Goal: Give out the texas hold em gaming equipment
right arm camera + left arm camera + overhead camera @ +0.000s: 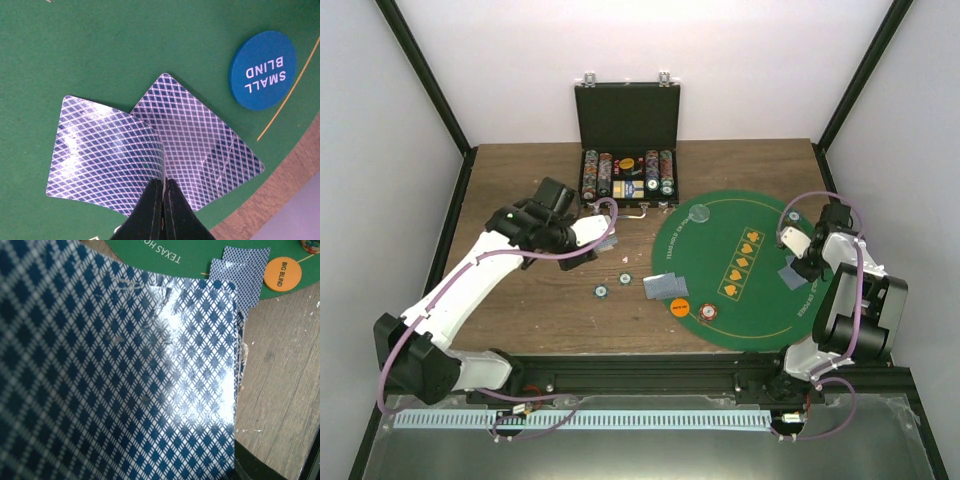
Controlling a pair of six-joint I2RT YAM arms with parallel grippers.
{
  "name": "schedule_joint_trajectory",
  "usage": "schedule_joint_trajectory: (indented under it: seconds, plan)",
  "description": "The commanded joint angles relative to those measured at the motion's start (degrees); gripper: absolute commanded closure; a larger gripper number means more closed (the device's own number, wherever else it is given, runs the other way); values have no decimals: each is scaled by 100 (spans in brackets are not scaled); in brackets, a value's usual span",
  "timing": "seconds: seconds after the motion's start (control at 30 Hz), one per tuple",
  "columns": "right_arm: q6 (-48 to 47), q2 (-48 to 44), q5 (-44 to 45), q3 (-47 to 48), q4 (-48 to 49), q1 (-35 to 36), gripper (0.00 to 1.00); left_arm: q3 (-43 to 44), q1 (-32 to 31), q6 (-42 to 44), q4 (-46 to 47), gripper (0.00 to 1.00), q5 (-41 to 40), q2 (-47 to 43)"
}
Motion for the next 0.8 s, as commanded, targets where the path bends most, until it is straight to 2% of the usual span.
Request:
schedule_joint_trajectory:
  seconds: [0.0,0.23,0.53,0.77]
  plan:
    - [-143,176,67,254,239,-61,99,36,-23,0,57,57,-55,102]
    - [-112,288,-72,459,146,-89,99,64,-28,6,56,57,-51,211]
    - [-200,131,-1381,636,-702,-262,99,52,-28,35,74,57,-61,236]
    - [-100,-33,-1253,651,-553,-457,99,49,-33,35,83,57,-56,219]
